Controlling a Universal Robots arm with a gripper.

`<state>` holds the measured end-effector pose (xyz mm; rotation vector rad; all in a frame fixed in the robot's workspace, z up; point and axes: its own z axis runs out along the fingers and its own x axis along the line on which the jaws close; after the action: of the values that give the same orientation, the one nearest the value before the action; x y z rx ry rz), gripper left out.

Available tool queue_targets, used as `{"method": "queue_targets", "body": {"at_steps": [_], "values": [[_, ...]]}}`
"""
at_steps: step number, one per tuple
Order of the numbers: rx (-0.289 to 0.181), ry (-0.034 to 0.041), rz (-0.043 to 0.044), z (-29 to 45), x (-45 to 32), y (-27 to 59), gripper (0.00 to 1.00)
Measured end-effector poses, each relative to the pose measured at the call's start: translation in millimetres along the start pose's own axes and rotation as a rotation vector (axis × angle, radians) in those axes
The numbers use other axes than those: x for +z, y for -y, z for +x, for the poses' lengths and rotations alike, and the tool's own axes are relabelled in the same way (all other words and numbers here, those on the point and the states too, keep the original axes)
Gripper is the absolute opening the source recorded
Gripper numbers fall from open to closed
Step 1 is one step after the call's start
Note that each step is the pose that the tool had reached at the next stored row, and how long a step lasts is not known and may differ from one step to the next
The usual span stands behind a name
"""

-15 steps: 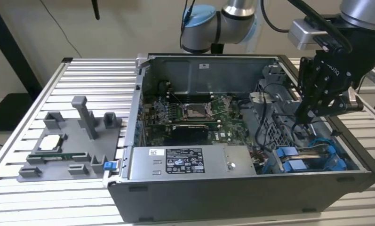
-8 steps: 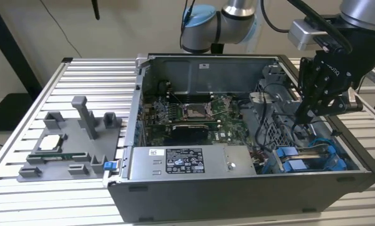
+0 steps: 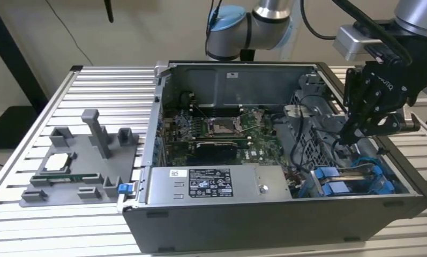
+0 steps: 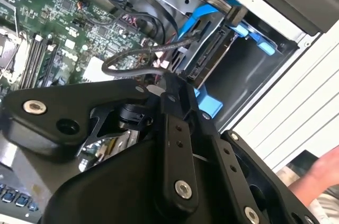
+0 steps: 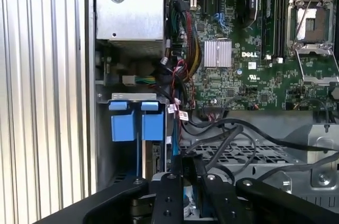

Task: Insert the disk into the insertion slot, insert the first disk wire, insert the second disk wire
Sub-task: 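Insert the first disk wire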

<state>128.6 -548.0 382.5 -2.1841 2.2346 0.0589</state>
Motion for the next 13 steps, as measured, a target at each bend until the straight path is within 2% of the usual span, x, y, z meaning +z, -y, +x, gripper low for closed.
{"method": "queue_targets", "body": {"at_steps": [8,13], "values": [[0.000,-0.0002,-0.0117,7.8,1.0,9.8,0.00],[0.001,-0.0006,-0.0249,11.4,2.0,18.0,0.00]]}}
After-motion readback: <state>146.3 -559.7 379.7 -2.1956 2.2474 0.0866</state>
